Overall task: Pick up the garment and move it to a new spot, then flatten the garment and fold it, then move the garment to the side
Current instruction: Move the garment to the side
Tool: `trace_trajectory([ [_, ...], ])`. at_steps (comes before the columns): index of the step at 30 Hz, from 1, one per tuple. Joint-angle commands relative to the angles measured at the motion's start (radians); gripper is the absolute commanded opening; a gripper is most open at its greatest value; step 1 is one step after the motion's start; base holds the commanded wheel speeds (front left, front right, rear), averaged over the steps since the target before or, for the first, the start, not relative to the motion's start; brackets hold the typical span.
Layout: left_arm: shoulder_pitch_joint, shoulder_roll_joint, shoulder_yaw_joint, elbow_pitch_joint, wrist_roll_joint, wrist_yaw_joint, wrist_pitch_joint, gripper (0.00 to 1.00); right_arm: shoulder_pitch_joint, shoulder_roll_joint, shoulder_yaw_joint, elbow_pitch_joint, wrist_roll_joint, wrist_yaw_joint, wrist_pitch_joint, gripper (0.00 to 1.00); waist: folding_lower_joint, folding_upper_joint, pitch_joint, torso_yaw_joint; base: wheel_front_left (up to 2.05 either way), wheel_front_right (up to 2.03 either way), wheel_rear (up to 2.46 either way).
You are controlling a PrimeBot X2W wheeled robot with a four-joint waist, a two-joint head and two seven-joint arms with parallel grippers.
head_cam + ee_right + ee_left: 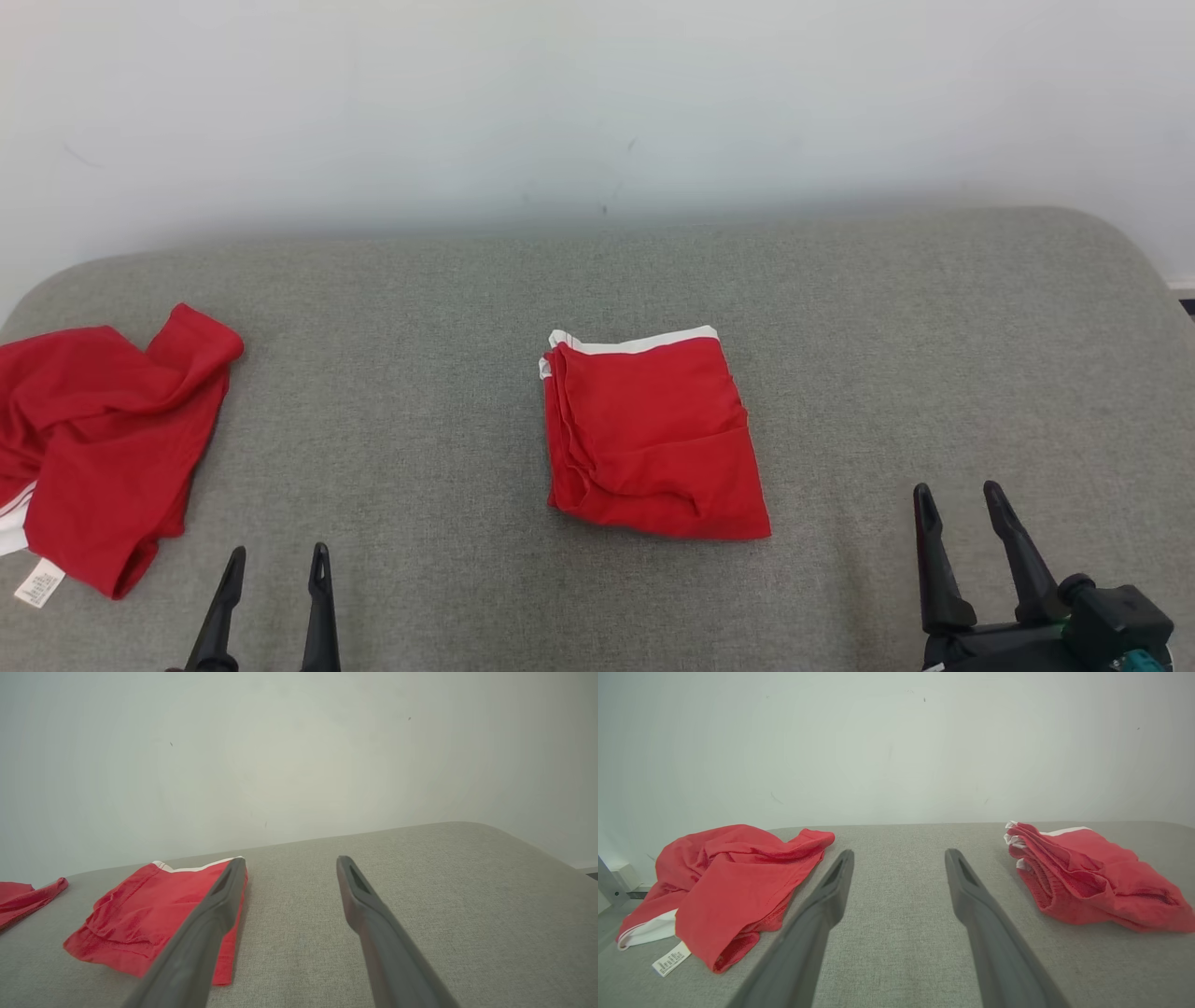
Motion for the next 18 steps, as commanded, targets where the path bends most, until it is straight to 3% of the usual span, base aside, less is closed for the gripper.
trace_trajectory([
  [1,0.017,-0.001,0.004,0.002,0.01,0.001,-0.003,1.0,0.011,0.008,0.004,0.002,-0.011,-0.002,0.0,1.0,0.0001,0.0,-0.002,0.001,0.0,0.0,0.0],
  [18,0.029,0.003,0.007,0.008,0.022,-0.006,-0.003,1.0,0.038,0.027,0.016,0.03,-0.036,-0.002,0.0,1.0,0.0001,0.0,-0.005,0.019,0.0,0.0,0.0],
])
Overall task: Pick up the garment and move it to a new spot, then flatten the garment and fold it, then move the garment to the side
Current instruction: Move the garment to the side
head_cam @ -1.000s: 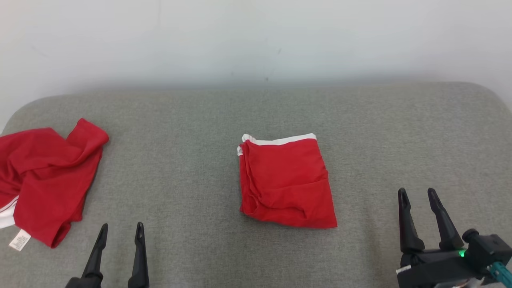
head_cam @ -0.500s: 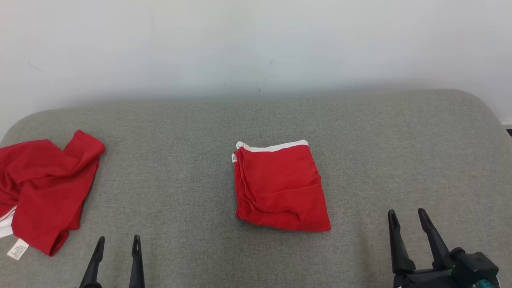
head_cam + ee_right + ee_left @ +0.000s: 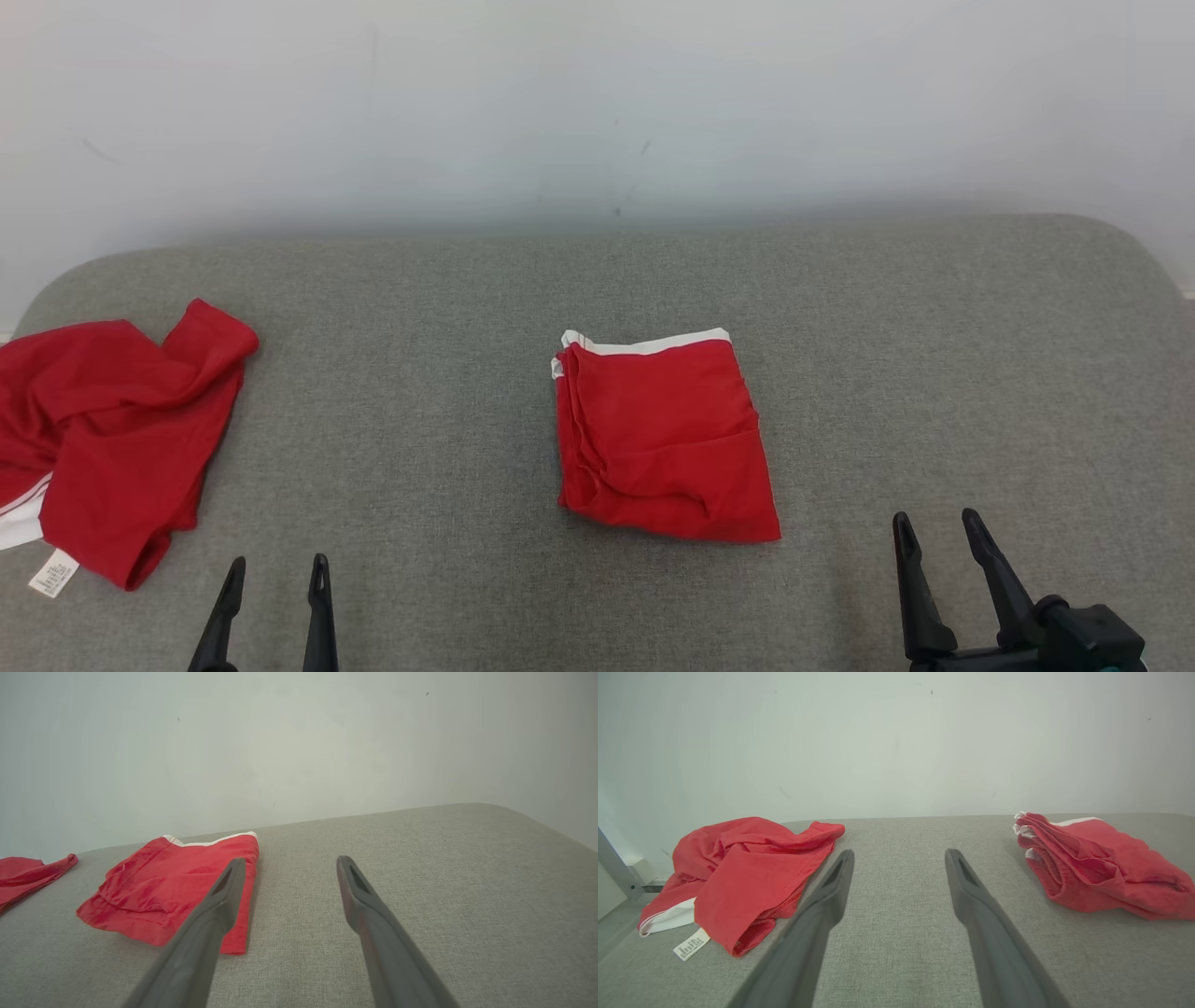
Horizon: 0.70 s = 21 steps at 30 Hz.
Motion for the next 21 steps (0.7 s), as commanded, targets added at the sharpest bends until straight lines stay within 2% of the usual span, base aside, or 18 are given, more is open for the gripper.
trace_trajectory([
  [1,0.013,0.001,-0.001,0.004,0.004,-0.002,-0.003,1.0,0.01,0.006,0.003,0.004,-0.006,-0.002,0.0,1.0,0.0001,0.0,0.0,0.001,0.0,0.0,0.0],
  [21,0.015,0.0,-0.013,0.012,0.01,-0.006,-0.003,1.0,0.015,0.002,0.005,0.02,-0.005,-0.002,0.0,1.0,0.0001,0.0,0.001,0.005,0.0,0.0,0.0],
])
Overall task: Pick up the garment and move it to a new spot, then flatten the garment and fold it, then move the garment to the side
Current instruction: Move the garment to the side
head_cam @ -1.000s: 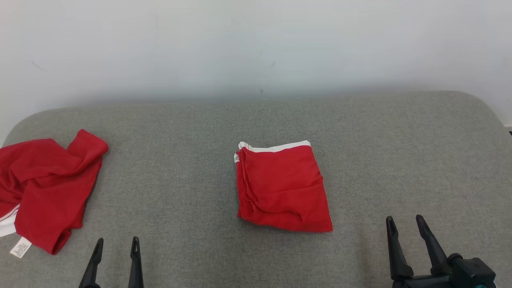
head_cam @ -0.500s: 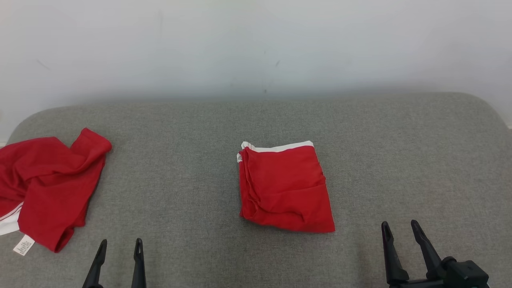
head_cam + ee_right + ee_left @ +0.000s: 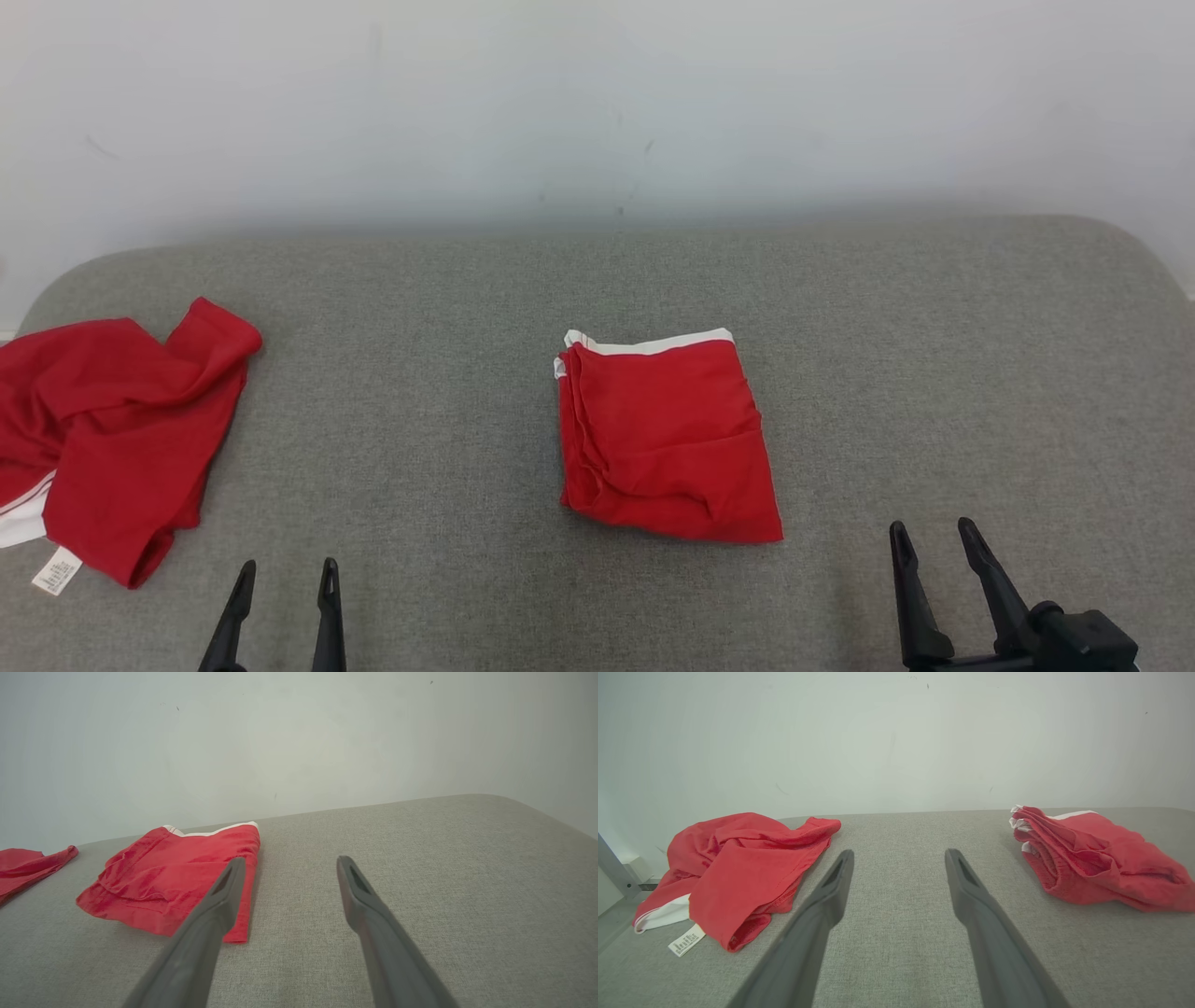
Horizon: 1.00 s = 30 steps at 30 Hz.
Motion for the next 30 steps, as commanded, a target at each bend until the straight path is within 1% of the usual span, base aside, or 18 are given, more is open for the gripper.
trace_trajectory([
  [1,0.016,0.001,0.0,0.002,0.004,-0.005,-0.003,1.0,0.012,-0.002,0.001,0.002,-0.001,-0.002,0.0,1.0,0.0,0.0,-0.002,0.0,0.0,0.0,0.0],
  [5,0.018,0.0,-0.002,0.003,0.003,-0.005,-0.003,1.0,-0.003,-0.003,0.01,0.011,-0.004,-0.002,0.0,1.0,0.0,0.0,-0.006,0.002,0.0,0.0,0.0],
  [8,0.016,0.0,-0.003,0.001,0.002,-0.005,-0.003,1.0,-0.04,-0.017,0.033,0.022,-0.004,-0.002,0.0,1.0,0.0,0.0,-0.006,0.002,0.0,0.0,0.0],
  [11,0.005,0.0,-0.012,0.002,0.005,-0.005,-0.003,1.0,-0.096,-0.035,0.052,0.048,0.001,-0.002,0.0,1.0,0.0,0.0,0.001,0.012,0.0,0.0,0.0],
  [15,-0.014,0.0,-0.025,0.003,0.007,-0.006,-0.003,1.0,-0.208,-0.053,0.074,0.119,-0.002,-0.002,0.0,1.0,0.0,0.0,0.02,0.033,0.0,0.0,0.0],
  [22,-0.06,-0.001,-0.057,0.012,-0.003,-0.006,-0.003,1.0,-0.421,-0.091,0.139,0.309,0.0,-0.002,0.014,1.0,0.0,0.0,0.065,0.089,0.0,0.0,0.0],
  [30,-0.105,-0.001,-0.098,0.022,-0.03,0.01,-0.003,1.0,-0.599,-0.102,0.172,0.545,0.03,-0.002,0.065,1.0,0.0,0.0,0.117,0.137,0.0,0.0,0.0],
])
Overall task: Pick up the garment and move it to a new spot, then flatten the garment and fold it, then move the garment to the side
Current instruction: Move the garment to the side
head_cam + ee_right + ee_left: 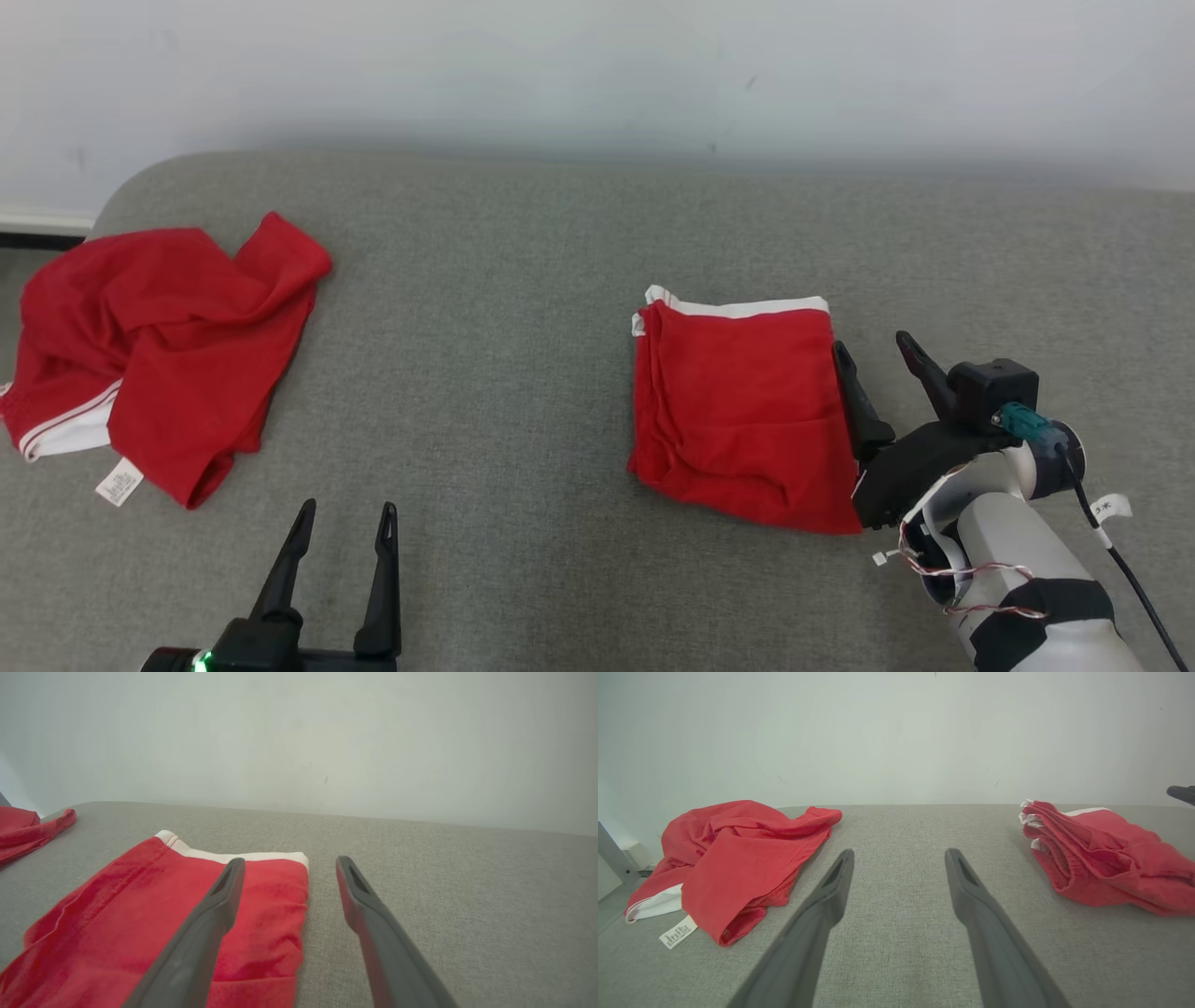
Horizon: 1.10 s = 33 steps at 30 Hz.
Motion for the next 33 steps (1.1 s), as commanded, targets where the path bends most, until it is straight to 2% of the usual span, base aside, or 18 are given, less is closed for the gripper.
trace_trajectory([
  [1,-0.02,-0.001,-0.009,0.003,-0.015,0.008,-0.003,1.0,-0.03,-0.004,0.008,0.056,0.015,-0.002,0.009,1.0,-0.0001,-0.0002,0.034,0.031,0.0,0.0,0.0],
  [4,-0.035,-0.001,-0.021,0.004,-0.022,0.018,-0.003,1.0,-0.069,0.006,0.02,0.159,0.039,-0.002,0.017,1.0,-0.0001,-0.0002,0.054,0.042,0.0,0.0,0.0],
  [17,-0.067,-0.001,-0.029,0.008,-0.032,0.029,-0.003,1.0,-0.1,0.038,0.106,0.34,0.107,-0.002,0.014,1.0,-0.0001,-0.0002,0.087,0.036,0.0,0.0,0.0],
  [18,-0.072,-0.001,-0.031,0.009,-0.033,0.028,-0.003,1.0,-0.103,0.04,0.112,0.347,0.113,-0.002,0.011,0.69,-0.0001,-0.0002,0.089,0.035,0.0,0.0,0.0],
  [19,-0.075,-0.001,-0.031,0.009,-0.034,0.028,-0.003,1.0,-0.107,0.042,0.12,0.352,0.118,-0.002,0.01,0.0,-0.0001,-0.0002,0.091,0.034,0.0,0.0,0.0],
  [26,-0.08,-0.001,-0.025,0.006,-0.036,0.026,-0.003,1.0,-0.162,-0.008,0.188,0.352,0.141,-0.003,-0.011,0.0,-0.0001,-0.0002,0.107,0.012,0.0,0.0,0.0],
  [33,-0.113,-0.001,-0.024,-0.003,-0.033,0.017,-0.003,1.0,-0.253,-0.127,0.292,0.299,0.161,-0.003,0.007,0.0,-0.0001,-0.0002,0.16,-0.035,0.0,0.0,0.0],
])
